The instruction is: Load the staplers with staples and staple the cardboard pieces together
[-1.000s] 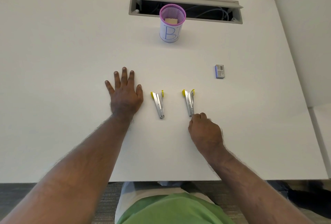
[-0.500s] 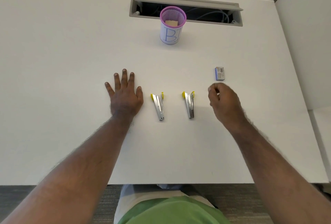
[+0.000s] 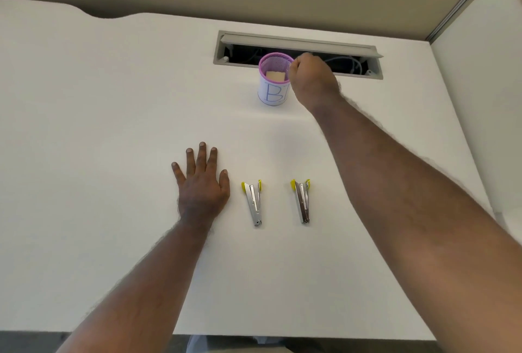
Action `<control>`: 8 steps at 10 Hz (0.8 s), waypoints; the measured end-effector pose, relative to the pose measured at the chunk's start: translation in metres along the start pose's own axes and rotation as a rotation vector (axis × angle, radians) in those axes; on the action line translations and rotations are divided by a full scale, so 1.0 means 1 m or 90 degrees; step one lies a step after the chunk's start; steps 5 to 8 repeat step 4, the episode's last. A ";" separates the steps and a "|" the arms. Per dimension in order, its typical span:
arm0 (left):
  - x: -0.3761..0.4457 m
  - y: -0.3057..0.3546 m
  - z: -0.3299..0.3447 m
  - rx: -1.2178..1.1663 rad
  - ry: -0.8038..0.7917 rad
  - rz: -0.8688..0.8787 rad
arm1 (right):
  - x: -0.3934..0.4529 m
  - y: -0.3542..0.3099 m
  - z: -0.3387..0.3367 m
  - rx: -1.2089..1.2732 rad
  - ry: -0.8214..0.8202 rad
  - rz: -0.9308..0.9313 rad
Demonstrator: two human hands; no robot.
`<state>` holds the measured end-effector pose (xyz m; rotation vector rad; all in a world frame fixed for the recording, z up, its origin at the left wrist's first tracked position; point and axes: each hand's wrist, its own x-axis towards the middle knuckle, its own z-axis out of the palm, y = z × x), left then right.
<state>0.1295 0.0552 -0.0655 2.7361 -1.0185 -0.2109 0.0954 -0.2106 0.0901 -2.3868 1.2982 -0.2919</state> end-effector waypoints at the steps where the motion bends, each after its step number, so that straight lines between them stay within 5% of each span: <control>1: 0.000 0.000 -0.001 -0.002 0.004 -0.001 | 0.021 -0.009 0.005 -0.040 -0.025 0.022; 3: -0.001 0.000 0.003 -0.008 0.010 -0.002 | 0.034 -0.011 0.019 -0.154 -0.079 0.000; 8: 0.005 0.000 0.003 0.004 0.030 -0.002 | 0.035 -0.013 0.014 -0.122 -0.052 -0.007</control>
